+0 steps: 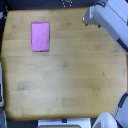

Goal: Folding a cloth

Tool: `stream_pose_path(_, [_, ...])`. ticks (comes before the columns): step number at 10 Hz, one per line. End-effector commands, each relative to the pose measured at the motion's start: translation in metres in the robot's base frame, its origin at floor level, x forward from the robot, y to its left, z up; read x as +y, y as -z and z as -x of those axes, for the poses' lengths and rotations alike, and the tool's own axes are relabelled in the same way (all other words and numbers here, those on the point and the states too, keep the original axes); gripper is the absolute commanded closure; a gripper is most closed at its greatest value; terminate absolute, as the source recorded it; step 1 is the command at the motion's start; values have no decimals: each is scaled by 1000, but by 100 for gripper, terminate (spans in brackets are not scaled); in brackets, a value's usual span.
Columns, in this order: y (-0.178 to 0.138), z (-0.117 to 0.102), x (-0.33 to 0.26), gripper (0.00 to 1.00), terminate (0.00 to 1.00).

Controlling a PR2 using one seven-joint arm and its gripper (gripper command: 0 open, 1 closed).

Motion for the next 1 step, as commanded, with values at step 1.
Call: stream_pose_path(1, [9,33,-46,0,100])
